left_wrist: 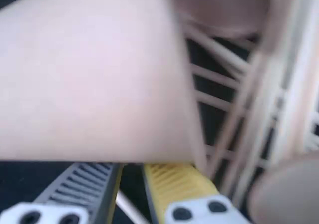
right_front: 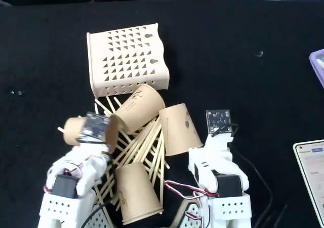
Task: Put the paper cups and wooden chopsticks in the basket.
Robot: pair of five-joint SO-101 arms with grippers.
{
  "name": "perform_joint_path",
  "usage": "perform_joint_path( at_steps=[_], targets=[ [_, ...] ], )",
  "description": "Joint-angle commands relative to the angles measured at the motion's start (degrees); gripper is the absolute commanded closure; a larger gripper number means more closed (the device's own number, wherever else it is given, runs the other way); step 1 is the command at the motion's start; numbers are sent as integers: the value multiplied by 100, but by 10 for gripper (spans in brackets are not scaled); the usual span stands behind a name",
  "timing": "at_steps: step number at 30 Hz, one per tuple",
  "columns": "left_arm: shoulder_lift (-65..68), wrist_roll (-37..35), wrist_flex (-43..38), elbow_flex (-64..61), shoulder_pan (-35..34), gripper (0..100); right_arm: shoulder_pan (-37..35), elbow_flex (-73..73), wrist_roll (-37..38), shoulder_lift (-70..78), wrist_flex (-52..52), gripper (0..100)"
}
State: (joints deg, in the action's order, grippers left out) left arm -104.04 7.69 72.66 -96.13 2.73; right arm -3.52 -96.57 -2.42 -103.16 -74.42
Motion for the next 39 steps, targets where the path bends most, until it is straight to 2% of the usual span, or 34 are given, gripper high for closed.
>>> perform_joint_path(
  at_steps=[1,5,8,11,15,18,21,26,32,35,39],
  targets=[
    [-44,53,-484,127,-1358,967,70,13,-9,-541,70,986],
    [-44,53,-1371,541,-3055,967,334,31,-9,-532,879,986],
    [-44,53,-2075,681,-3987,967,624,48,0,-532,2031,986],
    [-44,53,-2681,690,-4620,967,1152,13,0,-532,3314,985],
    [-44,44,-3007,576,-4875,967,1512,13,0,-532,3974,985],
    [-44,44,-2831,356,-4734,967,1512,13,0,-532,3754,985],
    [-44,44,-2356,233,-4295,967,1512,13,0,-532,3490,985],
    [-44,44,-1424,646,-3081,966,1512,13,-9,-532,3262,985],
    [-44,44,-413,1921,-1393,956,1521,13,-9,-532,2919,985],
    [-44,44,-211,2404,-804,875,1547,13,-9,-523,2892,985],
    [-44,44,-343,2519,-769,757,1521,13,-9,-532,2681,985]
  ],
)
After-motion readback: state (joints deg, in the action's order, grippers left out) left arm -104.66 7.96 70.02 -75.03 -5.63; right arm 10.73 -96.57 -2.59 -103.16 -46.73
